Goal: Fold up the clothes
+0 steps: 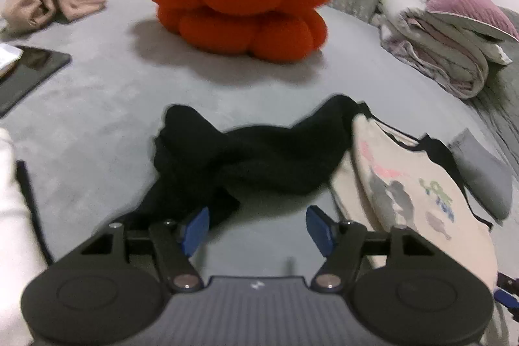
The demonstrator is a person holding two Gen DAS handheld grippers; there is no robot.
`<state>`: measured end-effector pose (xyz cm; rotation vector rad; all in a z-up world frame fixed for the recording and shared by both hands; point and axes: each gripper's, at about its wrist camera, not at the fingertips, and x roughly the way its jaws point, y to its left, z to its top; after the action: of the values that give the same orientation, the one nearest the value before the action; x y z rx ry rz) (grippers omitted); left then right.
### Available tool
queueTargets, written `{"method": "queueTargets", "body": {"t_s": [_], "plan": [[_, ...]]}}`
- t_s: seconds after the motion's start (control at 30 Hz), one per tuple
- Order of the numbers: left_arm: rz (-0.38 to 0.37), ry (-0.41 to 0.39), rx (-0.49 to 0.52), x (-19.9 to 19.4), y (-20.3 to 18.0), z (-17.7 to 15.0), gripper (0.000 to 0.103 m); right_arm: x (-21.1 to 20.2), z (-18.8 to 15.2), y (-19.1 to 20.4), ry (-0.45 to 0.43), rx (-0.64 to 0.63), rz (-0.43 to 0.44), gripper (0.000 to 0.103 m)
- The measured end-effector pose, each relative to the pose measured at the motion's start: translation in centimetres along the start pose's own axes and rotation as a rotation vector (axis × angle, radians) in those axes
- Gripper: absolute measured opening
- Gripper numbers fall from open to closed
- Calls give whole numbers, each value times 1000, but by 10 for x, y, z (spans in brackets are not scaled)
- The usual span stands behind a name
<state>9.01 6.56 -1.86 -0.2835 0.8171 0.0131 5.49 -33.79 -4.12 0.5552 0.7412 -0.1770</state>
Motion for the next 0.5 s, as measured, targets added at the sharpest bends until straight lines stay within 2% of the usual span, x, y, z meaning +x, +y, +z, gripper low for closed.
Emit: {"method": "queueTargets", "body": {"t_s": [0.03,0.1,0.17,0.33,0.4,0.5], "plan": [[-12,13,3,2,-3,-2,64,2,0,1,0,2,1,52],[-38,45,26,7,-11,-7,49,3,0,3,3,-1,4,51],[-73,76,42,10,-19,-11,48,4,-1,5,7,-6,9,48],[-172,143,36,19,-35,-22,48,9,-4,4,40,34,75,33],[-199,164,18,24,-39,-25,46,12,-5,3,55,58,107,32],[-242,188,-32,34,-42,-31,34,13,-8,4,60,67,130,32]]}}
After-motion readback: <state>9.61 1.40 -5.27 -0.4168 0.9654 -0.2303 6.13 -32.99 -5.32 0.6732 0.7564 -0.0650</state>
